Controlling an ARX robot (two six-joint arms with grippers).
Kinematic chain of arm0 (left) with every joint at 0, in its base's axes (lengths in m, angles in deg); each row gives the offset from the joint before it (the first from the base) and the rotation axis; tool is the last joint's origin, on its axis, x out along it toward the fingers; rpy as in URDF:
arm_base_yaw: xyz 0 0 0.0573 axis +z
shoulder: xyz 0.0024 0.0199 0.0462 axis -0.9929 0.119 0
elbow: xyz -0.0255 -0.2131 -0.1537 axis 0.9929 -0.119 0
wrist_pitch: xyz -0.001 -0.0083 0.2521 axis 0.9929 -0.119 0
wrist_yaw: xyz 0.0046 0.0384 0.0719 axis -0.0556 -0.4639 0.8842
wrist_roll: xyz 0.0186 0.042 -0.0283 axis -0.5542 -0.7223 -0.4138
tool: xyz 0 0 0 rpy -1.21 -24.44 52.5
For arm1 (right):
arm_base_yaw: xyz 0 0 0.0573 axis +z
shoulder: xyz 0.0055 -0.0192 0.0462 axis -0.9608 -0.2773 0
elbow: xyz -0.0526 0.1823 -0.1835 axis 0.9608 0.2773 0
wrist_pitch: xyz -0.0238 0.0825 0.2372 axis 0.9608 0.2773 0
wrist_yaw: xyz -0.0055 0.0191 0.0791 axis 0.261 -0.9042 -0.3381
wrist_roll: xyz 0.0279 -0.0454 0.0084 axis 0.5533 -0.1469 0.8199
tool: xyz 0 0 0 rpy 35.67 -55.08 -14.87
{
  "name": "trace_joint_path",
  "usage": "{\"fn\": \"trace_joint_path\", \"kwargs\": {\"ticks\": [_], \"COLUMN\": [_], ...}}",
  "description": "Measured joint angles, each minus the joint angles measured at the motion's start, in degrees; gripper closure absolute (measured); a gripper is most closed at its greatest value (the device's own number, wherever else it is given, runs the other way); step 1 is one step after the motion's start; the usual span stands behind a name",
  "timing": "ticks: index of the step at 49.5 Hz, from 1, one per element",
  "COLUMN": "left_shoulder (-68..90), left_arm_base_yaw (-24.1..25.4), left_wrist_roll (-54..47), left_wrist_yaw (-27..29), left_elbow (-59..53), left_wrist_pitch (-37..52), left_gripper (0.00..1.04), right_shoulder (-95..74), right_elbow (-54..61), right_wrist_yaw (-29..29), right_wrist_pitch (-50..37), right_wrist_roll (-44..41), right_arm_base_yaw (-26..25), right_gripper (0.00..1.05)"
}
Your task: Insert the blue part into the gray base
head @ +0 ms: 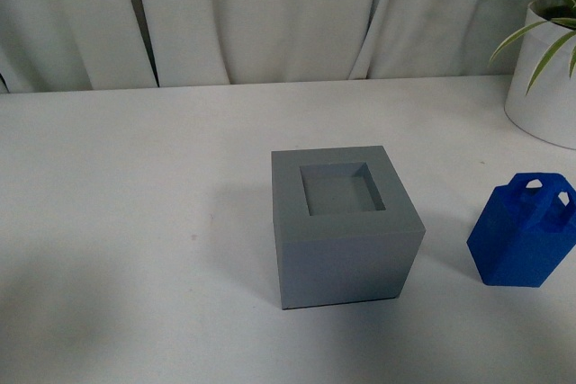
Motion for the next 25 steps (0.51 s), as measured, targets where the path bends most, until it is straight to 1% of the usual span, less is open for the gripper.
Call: {"fn": "trace_joint_path", "kwargs": {"ticks": [25], "left_shoulder": [0.00], "left_arm_base_yaw": [0.00], "left_wrist_roll": [0.00], "left_wrist_yaw": [0.00], "left_elbow": [0.00], "left_wrist_pitch": [0.00], "left_gripper": [0.06], "right_shoulder": [0.00], "right_elbow": [0.00], "right_wrist_yaw": [0.00], "right_wrist_pitch": [0.00], "right_wrist_roll": [0.00], "right_arm_base_yaw": [0.00], "right_gripper": [0.07]}}
